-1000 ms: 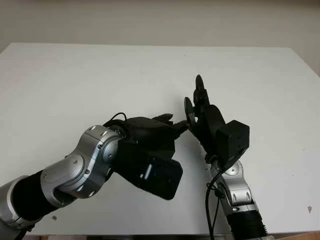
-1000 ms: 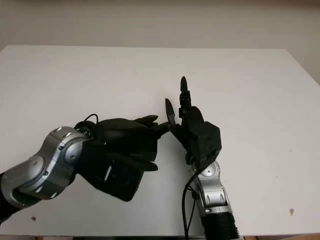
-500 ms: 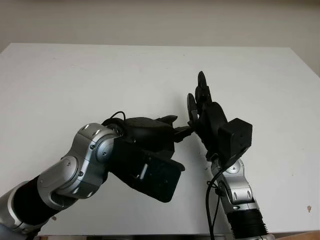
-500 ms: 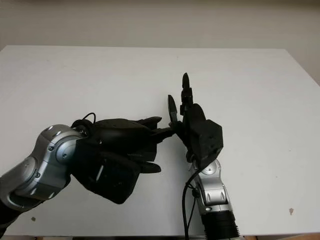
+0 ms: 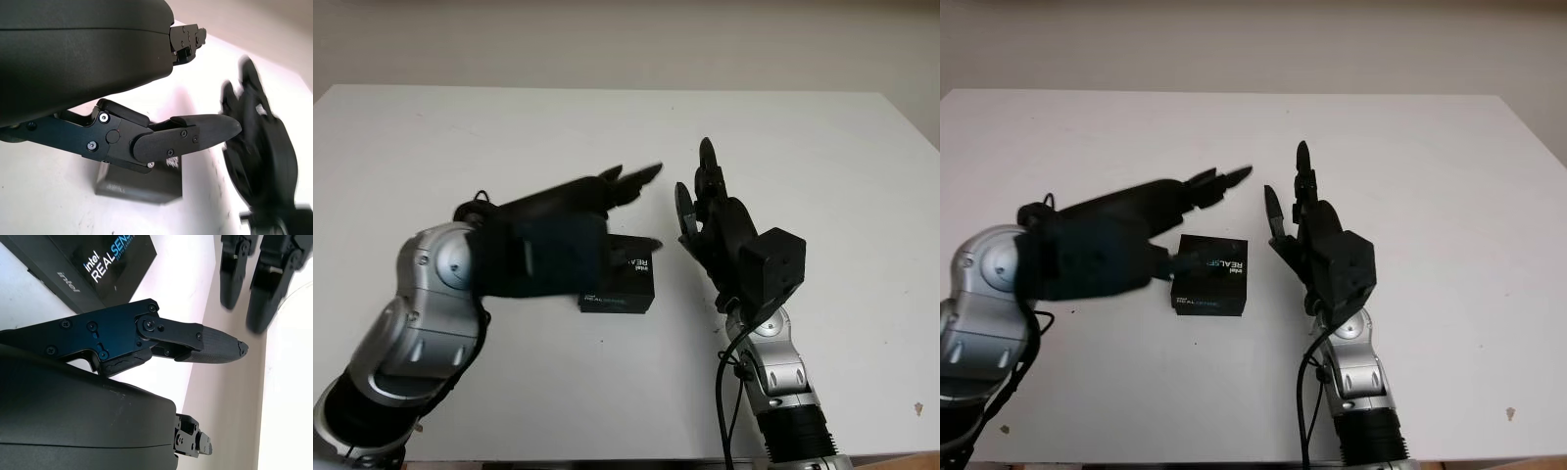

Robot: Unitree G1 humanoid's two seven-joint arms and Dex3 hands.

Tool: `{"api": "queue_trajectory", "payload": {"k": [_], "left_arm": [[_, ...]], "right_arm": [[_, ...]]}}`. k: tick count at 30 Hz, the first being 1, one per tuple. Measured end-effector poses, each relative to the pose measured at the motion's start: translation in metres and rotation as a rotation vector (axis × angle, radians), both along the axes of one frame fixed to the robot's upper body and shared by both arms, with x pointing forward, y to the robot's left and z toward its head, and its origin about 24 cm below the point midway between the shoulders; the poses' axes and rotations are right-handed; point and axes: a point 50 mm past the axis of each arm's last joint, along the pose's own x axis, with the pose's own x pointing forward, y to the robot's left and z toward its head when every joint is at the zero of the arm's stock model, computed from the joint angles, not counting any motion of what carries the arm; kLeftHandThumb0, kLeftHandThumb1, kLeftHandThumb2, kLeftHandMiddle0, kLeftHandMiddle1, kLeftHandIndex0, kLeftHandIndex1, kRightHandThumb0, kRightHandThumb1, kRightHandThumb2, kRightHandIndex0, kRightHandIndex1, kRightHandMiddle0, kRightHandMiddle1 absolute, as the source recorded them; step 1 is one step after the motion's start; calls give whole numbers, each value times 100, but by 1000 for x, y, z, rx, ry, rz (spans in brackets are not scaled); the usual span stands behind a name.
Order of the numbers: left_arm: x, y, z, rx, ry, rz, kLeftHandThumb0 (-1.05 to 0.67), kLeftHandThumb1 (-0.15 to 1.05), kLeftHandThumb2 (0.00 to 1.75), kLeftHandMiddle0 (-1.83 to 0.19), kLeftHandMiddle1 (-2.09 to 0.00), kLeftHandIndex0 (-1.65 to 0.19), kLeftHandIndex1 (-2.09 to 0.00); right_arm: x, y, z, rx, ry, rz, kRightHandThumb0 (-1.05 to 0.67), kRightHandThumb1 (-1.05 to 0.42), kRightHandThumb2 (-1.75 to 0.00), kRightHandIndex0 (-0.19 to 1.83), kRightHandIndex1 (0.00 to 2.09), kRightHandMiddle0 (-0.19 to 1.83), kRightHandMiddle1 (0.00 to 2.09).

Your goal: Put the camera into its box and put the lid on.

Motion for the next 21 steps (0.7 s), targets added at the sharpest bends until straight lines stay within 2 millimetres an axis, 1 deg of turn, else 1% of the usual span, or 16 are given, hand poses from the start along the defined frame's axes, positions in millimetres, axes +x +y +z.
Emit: {"api": "queue_trajectory", "payload": {"k": [5,8,10,12,15,18,21], "left_arm": [[10,20,-14,-173,5,106,-64,105,57,19,0,19,0],[14,29,-13,-242,-67,183,-67,105,62,19,0,19,0],[17,34,-10,-308,-130,232,-67,105,63,19,0,19,0],[18,37,-10,-374,-165,263,-66,105,64,19,0,19,0],[20,40,-16,-538,-183,302,-63,105,63,19,0,19,0],[21,42,-28,-613,-192,344,-63,105,63,19,0,19,0],[21,39,-42,-735,-175,379,-68,105,59,19,0,19,0]], "right_arm": [[3,-3,3,-1,6,-6,-74,-105,-53,-19,0,-19,4],[4,-4,2,0,17,-11,-73,-105,-53,-19,0,-19,4],[4,-5,2,7,17,-14,-72,-105,-53,-19,0,-19,3],[4,-6,3,17,18,-16,-72,-105,-53,-19,0,-19,3],[4,-7,2,29,25,-16,-70,-105,-54,-19,0,-19,2],[4,-8,3,34,22,-19,-68,-105,-55,-19,0,-19,0],[4,-9,3,35,21,-20,-68,-105,-56,-19,0,-19,1]]}}
